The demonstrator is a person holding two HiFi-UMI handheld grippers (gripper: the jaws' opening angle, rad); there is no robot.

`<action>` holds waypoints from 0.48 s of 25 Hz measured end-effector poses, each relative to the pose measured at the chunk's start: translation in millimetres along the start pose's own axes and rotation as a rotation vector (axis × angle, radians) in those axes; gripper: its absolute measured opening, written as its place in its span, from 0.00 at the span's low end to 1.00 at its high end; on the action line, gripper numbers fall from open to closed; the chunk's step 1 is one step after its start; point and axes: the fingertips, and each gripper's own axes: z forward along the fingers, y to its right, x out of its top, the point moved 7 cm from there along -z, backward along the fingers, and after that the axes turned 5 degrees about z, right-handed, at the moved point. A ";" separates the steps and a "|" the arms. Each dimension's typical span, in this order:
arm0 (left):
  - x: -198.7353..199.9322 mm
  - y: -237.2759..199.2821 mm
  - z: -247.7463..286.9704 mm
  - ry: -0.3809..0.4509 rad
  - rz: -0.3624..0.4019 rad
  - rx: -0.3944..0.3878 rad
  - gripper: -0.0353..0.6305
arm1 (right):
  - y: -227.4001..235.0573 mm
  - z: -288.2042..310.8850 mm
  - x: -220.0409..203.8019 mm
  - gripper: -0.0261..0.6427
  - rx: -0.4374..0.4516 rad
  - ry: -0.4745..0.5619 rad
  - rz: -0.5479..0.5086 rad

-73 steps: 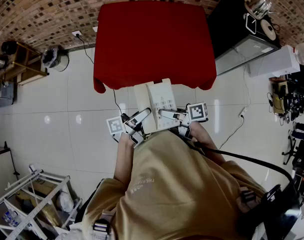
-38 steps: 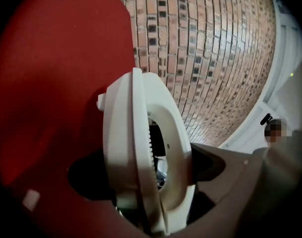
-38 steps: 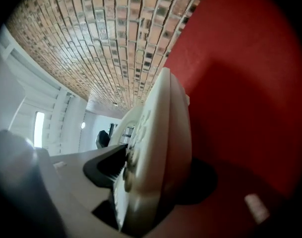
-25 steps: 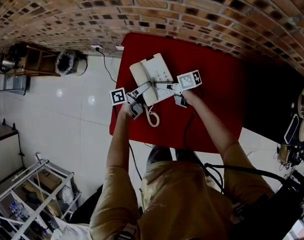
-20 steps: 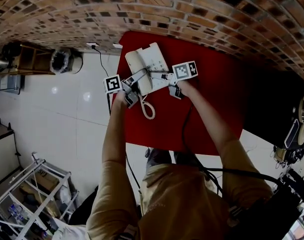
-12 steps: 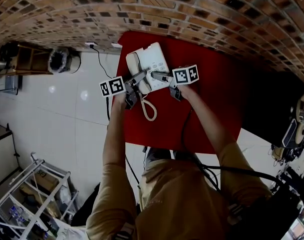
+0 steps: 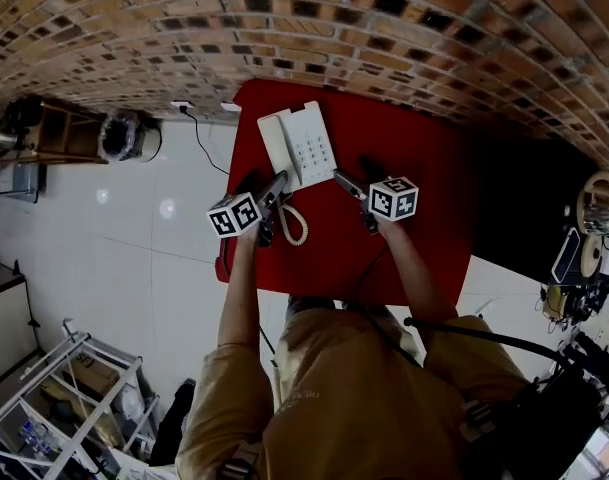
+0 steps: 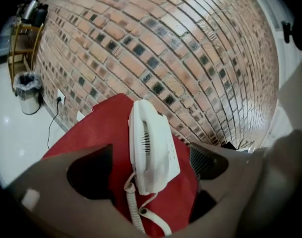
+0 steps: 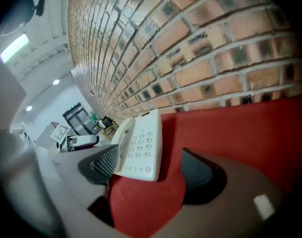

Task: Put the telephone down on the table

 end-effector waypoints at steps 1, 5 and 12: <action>1.0 14.3 -6.6 0.018 0.027 0.007 0.79 | -4.1 -17.8 2.2 0.63 -0.018 0.019 -0.017; -12.8 94.2 -27.9 -0.001 0.157 0.016 0.77 | -39.0 -101.8 20.9 0.61 -0.065 0.146 -0.006; 27.3 315.2 -91.5 0.123 0.420 -0.159 0.77 | -143.0 -288.0 91.3 0.61 -0.191 0.375 -0.233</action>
